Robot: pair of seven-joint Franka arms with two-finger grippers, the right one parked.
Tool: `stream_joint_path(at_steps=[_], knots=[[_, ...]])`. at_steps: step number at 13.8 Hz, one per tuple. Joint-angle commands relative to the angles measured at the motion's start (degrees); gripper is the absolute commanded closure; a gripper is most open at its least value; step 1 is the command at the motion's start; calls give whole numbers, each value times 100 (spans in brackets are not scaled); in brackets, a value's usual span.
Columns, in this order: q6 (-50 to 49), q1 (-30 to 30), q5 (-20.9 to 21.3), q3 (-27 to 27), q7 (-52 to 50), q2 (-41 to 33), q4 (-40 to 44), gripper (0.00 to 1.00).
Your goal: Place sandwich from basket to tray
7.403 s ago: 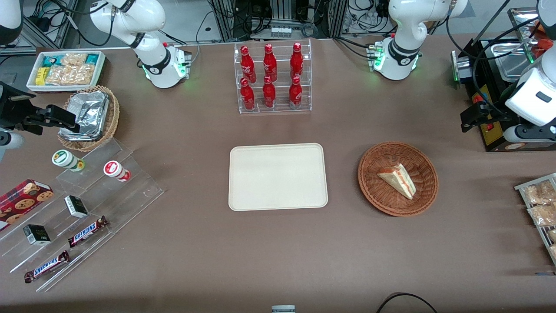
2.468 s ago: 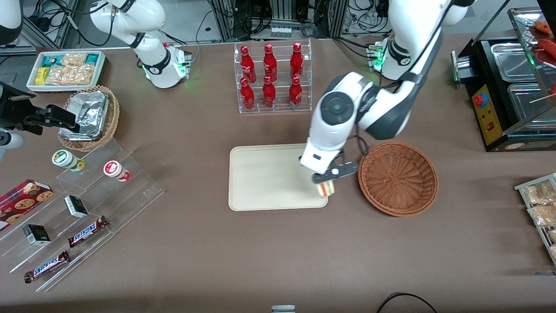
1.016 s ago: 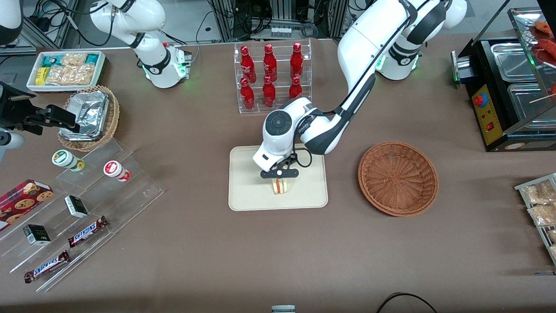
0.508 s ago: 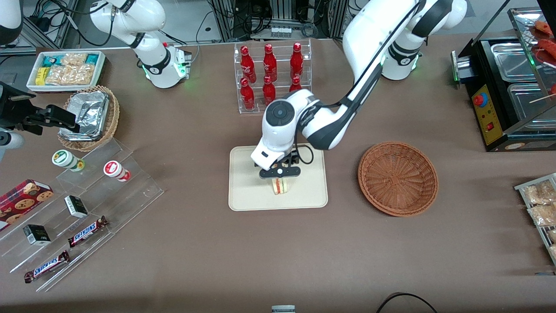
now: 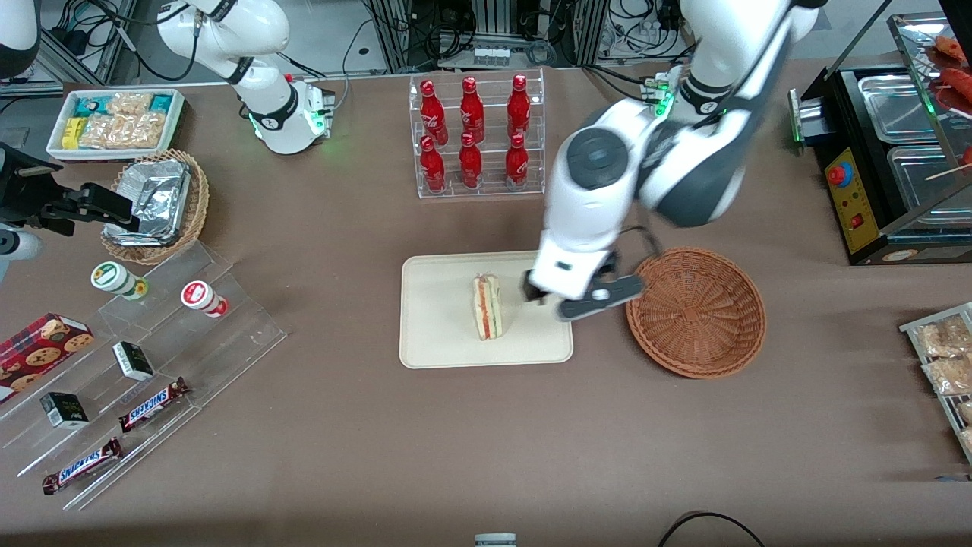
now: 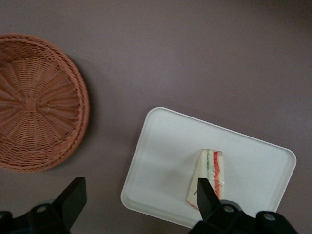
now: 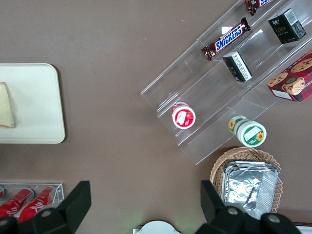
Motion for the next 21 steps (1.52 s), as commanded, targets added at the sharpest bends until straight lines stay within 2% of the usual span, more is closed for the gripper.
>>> stream_joint_path(at_steps=[1, 4, 7, 11, 13, 16, 19, 21], knots=[[-687, 493, -314, -47, 848, -543, -235, 0], [-1234, 1222, -342, -38, 1631, -992, -235, 0], [-1481, 1619, -359, -38, 2362, -1264, -340, 0], [-1543, 2173, -605, -21, 3677, -2063, -1007, 0], [-1692, 2192, -675, 373, 4496, -2284, -1175, 0], [-1807, 2139, -746, 866, 4929, -2320, -1062, 0], [-1851, 2121, -843, 982, 4965, -1794, -272, 0], [-1833, 2130, -808, 982, 5009, -1784, -253, 0]])
